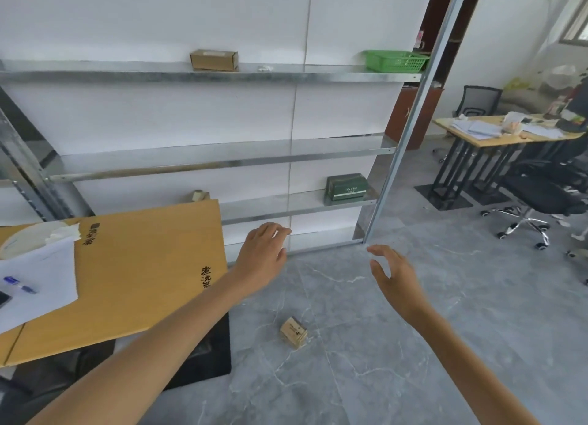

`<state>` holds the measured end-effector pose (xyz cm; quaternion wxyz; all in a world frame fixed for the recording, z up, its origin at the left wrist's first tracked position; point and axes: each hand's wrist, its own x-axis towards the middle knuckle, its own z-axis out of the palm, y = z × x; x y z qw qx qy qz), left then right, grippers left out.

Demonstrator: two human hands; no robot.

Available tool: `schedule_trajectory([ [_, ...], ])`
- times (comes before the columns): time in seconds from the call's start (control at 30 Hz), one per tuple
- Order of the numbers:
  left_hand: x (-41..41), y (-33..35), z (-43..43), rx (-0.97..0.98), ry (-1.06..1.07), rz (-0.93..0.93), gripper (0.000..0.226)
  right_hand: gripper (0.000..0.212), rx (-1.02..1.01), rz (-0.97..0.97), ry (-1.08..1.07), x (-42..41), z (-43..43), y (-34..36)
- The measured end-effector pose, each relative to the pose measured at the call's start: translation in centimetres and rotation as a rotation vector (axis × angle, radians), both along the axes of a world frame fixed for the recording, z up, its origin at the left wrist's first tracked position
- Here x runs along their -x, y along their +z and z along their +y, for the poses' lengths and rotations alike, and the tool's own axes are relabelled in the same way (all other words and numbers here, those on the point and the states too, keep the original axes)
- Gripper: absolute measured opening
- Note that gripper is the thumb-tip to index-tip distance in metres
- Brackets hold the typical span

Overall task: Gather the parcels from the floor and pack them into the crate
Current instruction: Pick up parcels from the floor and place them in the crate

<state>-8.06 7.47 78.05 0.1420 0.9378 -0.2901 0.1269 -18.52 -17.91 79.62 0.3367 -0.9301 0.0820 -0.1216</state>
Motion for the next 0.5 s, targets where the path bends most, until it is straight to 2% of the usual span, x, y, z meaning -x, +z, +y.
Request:
schedule_trajectory([
  [0.27,-2.1,-1.6,-4.0,-0.055,0.098,0.054,0.042,0.027,-0.034,0.048,0.055,-2.6,-7.4,-1.9],
  [0.5,-3.0,-3.3,-4.0,-0.083,0.125,0.112,0.042,0.024,-0.12,0.107,0.097,-4.0,-8.4,-4.2],
])
